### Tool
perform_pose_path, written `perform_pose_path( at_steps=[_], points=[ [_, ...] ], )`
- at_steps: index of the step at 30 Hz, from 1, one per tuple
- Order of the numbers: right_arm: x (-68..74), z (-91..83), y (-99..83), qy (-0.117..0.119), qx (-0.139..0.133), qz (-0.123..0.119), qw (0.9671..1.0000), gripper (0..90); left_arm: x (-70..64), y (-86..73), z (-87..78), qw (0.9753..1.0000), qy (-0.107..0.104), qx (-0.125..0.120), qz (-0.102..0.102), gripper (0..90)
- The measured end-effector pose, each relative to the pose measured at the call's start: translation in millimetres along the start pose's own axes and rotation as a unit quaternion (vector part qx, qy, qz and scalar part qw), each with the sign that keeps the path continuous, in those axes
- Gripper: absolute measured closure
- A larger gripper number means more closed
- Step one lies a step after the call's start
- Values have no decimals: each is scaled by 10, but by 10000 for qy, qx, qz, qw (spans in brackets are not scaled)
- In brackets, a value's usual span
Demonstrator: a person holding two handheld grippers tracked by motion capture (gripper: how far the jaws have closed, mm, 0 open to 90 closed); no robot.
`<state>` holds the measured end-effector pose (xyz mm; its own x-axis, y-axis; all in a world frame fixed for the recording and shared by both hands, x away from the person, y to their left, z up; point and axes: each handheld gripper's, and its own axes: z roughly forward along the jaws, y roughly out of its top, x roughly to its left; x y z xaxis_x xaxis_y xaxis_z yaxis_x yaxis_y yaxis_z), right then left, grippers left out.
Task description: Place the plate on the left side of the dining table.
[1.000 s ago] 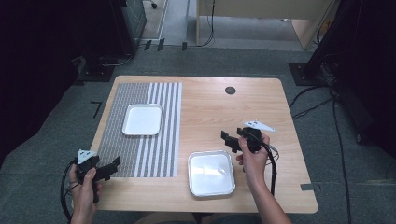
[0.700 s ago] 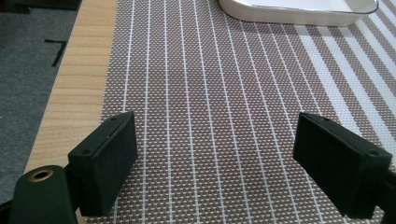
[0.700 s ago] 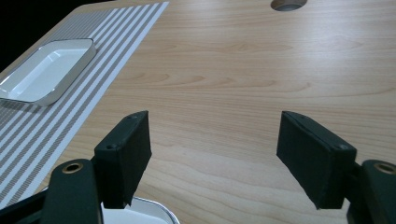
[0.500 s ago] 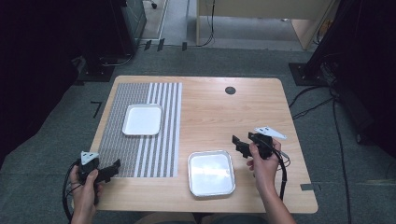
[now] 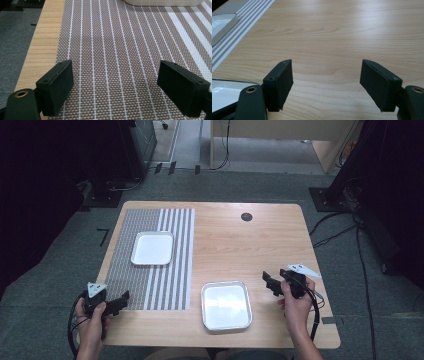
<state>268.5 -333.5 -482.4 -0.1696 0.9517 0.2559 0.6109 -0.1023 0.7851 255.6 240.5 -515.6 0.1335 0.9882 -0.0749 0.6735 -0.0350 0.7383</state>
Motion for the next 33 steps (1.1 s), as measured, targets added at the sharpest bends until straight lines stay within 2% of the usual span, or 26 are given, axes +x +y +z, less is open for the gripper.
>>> perform_pose_path(
  at_steps=[15, 25, 33],
  points=[
    [-363, -200, -173, -383, -43, 167, 9991, 268, 2, -2, 0, 10000, -8, -9, -10, 134],
    [-634, -391, -295, -668, -7, 314, 9973, 268, 0, -3, 0, 10000, 4, 2, 20, 134],
    [-784, -500, -378, -804, 0, 290, 9963, 266, 2, -5, 0, 10000, -4, -9, 8, 133]
  ],
)
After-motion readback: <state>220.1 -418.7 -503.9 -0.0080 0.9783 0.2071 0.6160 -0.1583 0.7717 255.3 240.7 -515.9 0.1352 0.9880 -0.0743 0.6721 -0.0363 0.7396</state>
